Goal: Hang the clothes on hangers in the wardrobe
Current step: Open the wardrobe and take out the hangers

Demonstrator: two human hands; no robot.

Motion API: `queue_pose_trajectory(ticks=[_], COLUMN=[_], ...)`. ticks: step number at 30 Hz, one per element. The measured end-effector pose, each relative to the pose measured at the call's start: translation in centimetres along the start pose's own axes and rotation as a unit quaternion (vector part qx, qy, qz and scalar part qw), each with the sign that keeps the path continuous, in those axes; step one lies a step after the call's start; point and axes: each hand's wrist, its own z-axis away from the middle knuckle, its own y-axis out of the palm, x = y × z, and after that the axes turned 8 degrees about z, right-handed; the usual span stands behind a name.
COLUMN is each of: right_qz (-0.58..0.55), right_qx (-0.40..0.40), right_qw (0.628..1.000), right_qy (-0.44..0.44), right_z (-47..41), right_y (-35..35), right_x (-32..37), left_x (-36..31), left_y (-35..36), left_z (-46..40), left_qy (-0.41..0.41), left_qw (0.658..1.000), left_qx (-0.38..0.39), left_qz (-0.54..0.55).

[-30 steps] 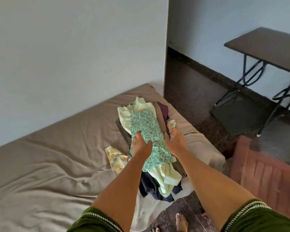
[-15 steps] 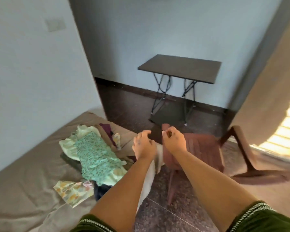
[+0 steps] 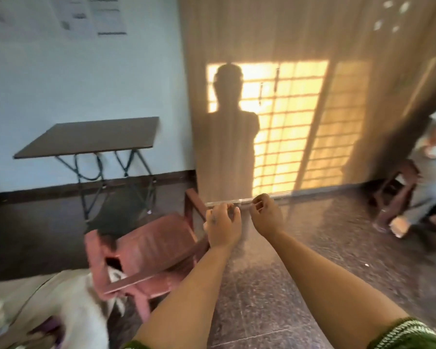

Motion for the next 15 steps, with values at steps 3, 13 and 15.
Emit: queue_pose_trajectory(ticks=[3, 13, 15], right_qz=[-0.021, 0.037, 0.038], right_qx=[-0.028, -0.059, -0.069], right_qw=[0.999, 0.998, 0.997], right_qy=[0.021, 0.006, 0.005], right_z=[-3.4, -24.3, -29.7], right_y=[-2.7, -6.1, -6.3], right_x=[-3.3, -9.3, -9.1], left_x=[-2.2, -7.1, -8.2], left_y=[4.8, 18.5, 20.6], left_z=[-2.0, -19.0, -23.8], left_qy=[0.014, 0.038, 0.044], left_qw=[0.999, 0.997, 0.997], left_qx=[0.039, 0.063, 0.055], left_qz=[0.011, 0.006, 0.007])
